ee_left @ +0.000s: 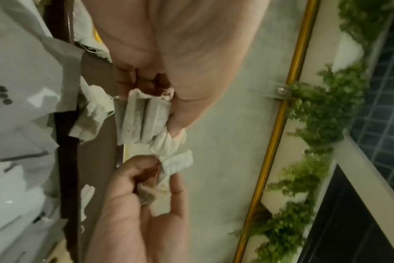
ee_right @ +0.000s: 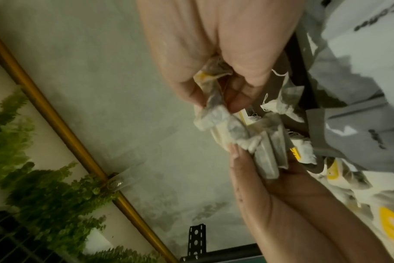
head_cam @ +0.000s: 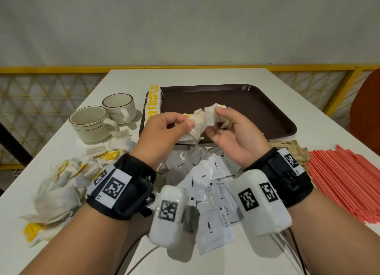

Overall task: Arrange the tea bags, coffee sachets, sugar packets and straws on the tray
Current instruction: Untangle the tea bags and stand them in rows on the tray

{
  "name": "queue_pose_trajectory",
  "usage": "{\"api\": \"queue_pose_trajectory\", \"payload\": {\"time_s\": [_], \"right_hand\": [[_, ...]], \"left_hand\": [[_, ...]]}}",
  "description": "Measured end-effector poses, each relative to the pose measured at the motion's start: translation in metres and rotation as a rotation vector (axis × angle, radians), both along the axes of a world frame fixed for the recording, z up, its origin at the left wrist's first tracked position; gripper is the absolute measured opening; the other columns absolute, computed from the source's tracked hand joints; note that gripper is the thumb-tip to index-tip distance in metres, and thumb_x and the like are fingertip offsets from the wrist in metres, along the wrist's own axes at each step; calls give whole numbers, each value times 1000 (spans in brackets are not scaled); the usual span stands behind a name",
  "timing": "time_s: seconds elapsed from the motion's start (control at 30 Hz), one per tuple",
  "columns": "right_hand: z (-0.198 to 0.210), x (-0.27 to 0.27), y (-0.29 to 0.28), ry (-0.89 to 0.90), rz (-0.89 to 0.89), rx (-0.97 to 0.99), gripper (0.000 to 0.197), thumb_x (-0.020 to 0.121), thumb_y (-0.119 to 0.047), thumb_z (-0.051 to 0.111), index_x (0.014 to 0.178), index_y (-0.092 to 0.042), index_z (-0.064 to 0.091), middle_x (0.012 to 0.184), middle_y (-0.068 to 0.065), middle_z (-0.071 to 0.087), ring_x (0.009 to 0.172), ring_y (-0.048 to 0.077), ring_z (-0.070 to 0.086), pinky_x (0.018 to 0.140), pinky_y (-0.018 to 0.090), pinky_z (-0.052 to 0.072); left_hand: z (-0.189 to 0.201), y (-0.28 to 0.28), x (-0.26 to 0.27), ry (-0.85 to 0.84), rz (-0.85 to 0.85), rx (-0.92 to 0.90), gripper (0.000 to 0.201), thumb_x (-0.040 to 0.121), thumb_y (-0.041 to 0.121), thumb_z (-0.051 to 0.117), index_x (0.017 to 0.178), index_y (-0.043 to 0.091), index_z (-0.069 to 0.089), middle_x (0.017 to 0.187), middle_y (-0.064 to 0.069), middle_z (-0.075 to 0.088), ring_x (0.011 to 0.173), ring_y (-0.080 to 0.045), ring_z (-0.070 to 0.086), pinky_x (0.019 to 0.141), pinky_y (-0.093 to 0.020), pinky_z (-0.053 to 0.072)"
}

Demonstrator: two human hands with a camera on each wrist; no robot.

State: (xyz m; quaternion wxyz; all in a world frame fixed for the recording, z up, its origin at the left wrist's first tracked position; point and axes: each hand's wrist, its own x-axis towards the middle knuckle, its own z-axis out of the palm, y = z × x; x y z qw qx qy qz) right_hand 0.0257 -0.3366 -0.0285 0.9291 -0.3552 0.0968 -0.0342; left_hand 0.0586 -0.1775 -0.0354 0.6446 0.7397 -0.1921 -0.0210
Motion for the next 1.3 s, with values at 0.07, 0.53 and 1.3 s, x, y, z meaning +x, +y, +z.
{"api": "queue_pose_trajectory", "payload": {"time_s": [0.07, 0.53, 1.3], "right_hand": [[0, -1, -5, 48, -21, 48, 3, 91, -3, 57, 89, -6, 59, 100, 15, 61, 81, 22, 60, 64, 28, 57], [5, -14, -3, -310, 140, -513, 36, 91, 7, 49, 112, -17, 66, 92, 4, 55, 46, 5, 29, 40, 16, 28], [8, -22, -8, -345, 365, -792, 16, 71, -6, 70, 86, -7, 64, 61, -1, 59, 42, 4, 41, 38, 16, 31]], "left_hand": [[1, 3, 2, 65, -20, -72, 11, 81, 25, 70, 74, 19, 74, 83, -6, 71, 82, -19, 62, 88, -40, 48], [9, 6, 2, 367, -283, -478, 5, 78, 5, 67, 79, 2, 70, 75, -13, 68, 66, -19, 65, 61, -26, 56], [3, 13, 9, -34, 51, -50, 34, 81, -1, 69, 112, 9, 60, 68, 5, 64, 60, -8, 61, 62, -19, 51]]}}
